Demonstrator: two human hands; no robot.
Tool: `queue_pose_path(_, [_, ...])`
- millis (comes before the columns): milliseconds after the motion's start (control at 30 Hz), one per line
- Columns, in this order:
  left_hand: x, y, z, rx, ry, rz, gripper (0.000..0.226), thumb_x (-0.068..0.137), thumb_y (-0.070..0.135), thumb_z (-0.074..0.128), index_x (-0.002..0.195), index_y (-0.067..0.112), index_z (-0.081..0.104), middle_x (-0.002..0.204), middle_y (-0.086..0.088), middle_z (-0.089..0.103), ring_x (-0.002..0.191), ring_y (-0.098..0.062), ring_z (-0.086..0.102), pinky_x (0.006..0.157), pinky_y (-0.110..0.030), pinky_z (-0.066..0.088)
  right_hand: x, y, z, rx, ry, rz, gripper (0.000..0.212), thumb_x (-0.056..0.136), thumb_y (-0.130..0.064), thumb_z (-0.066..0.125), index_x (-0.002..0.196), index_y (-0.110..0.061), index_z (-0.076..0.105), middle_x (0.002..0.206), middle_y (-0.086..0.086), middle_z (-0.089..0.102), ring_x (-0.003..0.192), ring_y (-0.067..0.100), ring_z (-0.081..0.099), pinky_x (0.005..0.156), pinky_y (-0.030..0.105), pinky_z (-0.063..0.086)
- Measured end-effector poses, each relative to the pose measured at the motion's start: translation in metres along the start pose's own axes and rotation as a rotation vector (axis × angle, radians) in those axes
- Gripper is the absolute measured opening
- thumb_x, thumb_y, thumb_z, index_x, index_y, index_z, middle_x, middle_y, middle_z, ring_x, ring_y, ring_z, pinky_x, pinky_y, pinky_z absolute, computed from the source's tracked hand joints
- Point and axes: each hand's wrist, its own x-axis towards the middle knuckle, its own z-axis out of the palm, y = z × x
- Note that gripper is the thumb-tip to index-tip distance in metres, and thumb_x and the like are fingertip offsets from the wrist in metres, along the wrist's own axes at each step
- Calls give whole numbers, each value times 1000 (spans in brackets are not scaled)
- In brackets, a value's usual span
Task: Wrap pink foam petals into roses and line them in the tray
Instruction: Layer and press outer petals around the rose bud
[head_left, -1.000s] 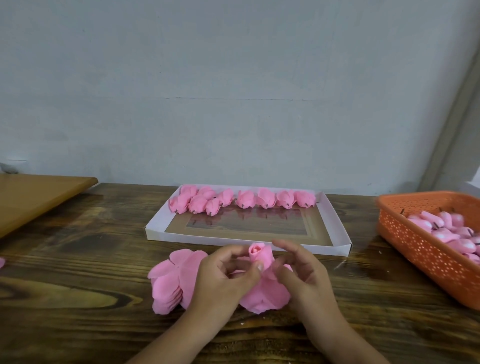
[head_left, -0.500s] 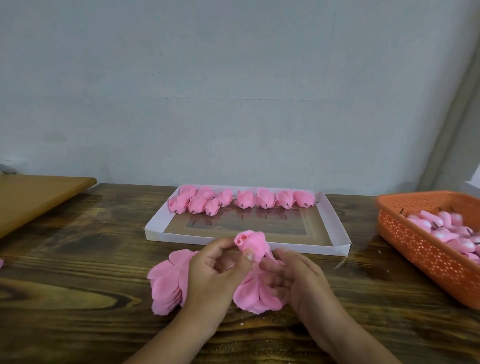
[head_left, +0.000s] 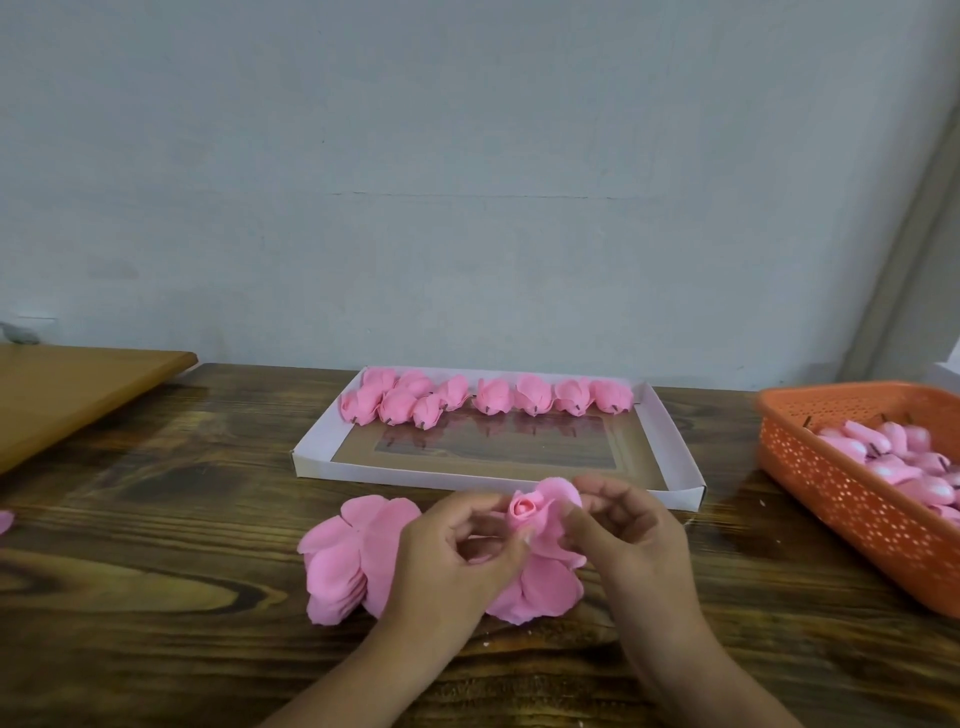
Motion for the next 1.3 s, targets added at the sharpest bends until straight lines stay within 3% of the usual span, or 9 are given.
queue_pose_path(200, [1, -6, 1, 58, 10, 23, 44, 79, 3, 82, 100, 42, 75, 89, 7, 79, 86, -14, 76, 73, -27, 61, -6, 2, 7, -24, -94, -90, 23, 83, 1, 73, 87, -22, 76, 81, 9, 75, 73, 18, 70, 67, 24, 57])
queue_pose_path(333, [2, -7, 1, 29, 34, 17, 47, 79, 3, 82, 95, 48, 76, 88, 5, 79, 85, -14, 76, 73, -27, 60, -6, 5, 4, 64, -130, 1, 21, 87, 4, 67, 93, -14, 75, 88, 15, 75, 79, 26, 71, 70, 27, 59])
queue_pose_path(467, [1, -5, 1, -23, 23, 36, 44, 80, 2, 82, 98, 42, 77, 90, 3, 79, 85, -14, 75, 72, -23, 59, -5, 7, 4, 169, -122, 116, 18, 89, 6, 62, 99, -5, 72, 94, 23, 73, 84, 33, 69, 76, 33, 60])
queue_pose_path(567, [-2, -3, 1, -46, -10, 58, 44, 81, -1, 80, 103, 38, 77, 94, 3, 79, 90, -15, 75, 73, -22, 59, -3, 8, 5, 172, -116, 158, 19, 83, -2, 71, 101, -8, 73, 100, 24, 72, 90, 39, 66, 84, 46, 55])
queue_pose_path(700, [-4, 3, 1, -122, -28, 100, 34, 83, 0, 78, 106, 26, 78, 101, 1, 79, 96, -16, 75, 78, -21, 58, -1, 6, 4, 353, -266, 320, 43, 80, -12, 77, 121, -7, 66, 122, 23, 67, 114, 41, 64, 100, 49, 51])
queue_pose_path(800, [-3, 7, 1, -73, -46, 142, 30, 85, 10, 77, 108, 29, 78, 101, 5, 79, 94, -12, 75, 77, -17, 57, -2, 1, 3, 475, -386, 371, 44, 83, -9, 75, 126, -4, 63, 120, 26, 67, 109, 37, 67, 89, 37, 57])
queue_pose_path(900, [-4, 10, 0, -63, -58, 141, 30, 85, 21, 76, 110, 37, 76, 101, 9, 78, 93, -9, 73, 75, -15, 55, -2, 2, 2, 530, -357, 390, 40, 86, -5, 69, 125, -2, 63, 106, 19, 72, 88, 21, 73, 74, 26, 59])
queue_pose_path(1100, [-1, 9, -1, -5, -39, 192, 27, 82, 37, 74, 108, 33, 77, 104, 9, 75, 96, -8, 69, 76, -13, 51, -2, -3, 2, 570, -417, 439, 35, 88, -8, 68, 122, -1, 65, 104, 19, 71, 82, 20, 73, 69, 25, 60])
queue_pose_path(1300, [2, 4, -3, 43, -60, 152, 28, 79, 44, 73, 105, 34, 77, 100, 6, 68, 89, -12, 65, 69, -15, 48, -3, -1, 3, 552, -333, 425, 32, 83, -9, 67, 115, -11, 68, 103, 17, 72, 75, 18, 70, 65, 24, 58])
